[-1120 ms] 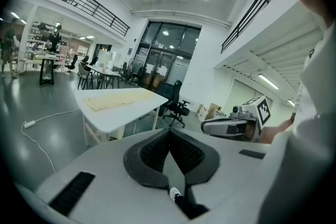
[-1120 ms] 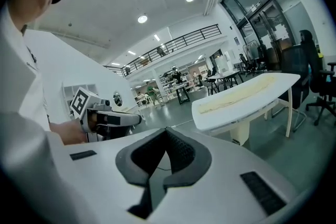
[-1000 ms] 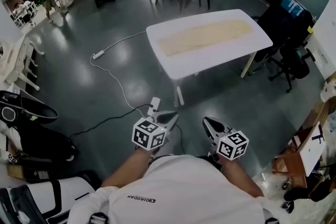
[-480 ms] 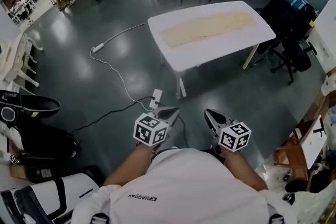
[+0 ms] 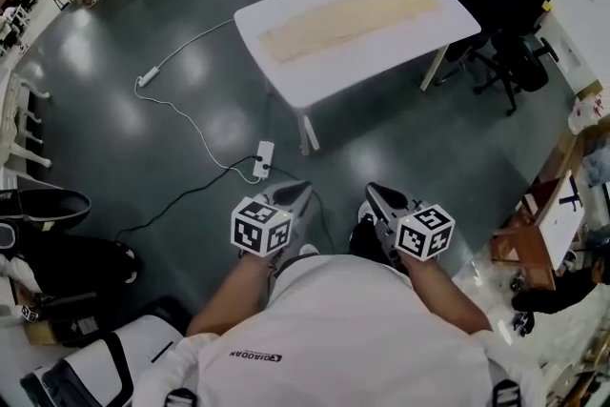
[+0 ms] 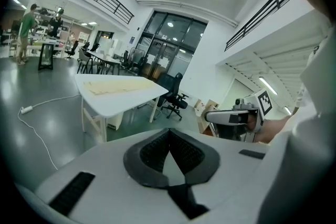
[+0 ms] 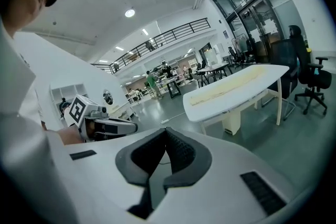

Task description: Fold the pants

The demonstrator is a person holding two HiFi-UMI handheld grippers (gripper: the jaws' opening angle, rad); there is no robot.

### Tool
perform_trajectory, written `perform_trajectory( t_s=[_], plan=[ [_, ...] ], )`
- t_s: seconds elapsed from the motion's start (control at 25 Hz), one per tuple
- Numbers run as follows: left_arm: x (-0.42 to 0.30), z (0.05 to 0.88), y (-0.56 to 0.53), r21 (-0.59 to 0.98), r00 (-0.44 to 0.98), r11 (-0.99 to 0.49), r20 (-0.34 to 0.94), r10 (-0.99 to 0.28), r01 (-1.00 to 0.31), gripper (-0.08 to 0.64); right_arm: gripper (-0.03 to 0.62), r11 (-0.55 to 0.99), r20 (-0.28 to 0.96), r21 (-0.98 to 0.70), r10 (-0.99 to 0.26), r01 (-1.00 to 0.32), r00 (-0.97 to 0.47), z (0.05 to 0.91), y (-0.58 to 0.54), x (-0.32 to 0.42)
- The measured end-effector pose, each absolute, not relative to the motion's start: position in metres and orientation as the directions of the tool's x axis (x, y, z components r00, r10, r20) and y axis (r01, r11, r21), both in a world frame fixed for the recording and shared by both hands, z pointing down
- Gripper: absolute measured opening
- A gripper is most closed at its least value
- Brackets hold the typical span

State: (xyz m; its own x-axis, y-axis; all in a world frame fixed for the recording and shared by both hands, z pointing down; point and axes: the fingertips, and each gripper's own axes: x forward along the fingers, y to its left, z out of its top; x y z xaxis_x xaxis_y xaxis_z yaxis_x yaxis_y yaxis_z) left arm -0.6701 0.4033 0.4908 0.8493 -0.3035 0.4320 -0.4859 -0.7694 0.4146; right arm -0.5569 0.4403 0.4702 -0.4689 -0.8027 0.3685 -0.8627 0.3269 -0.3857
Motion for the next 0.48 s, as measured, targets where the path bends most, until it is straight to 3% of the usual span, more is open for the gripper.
perform_trajectory(
  t_s=[0.48],
  plan=[
    [-0.605, 0.481, 0.360, 0.391, 0.840, -0.782, 0.458, -0.292, -0.485, 0.028, 0.018, 0.329, 0.320, -0.417, -0.819, -0.847, -0.476, 0.459, 0.385, -0.497]
  ],
)
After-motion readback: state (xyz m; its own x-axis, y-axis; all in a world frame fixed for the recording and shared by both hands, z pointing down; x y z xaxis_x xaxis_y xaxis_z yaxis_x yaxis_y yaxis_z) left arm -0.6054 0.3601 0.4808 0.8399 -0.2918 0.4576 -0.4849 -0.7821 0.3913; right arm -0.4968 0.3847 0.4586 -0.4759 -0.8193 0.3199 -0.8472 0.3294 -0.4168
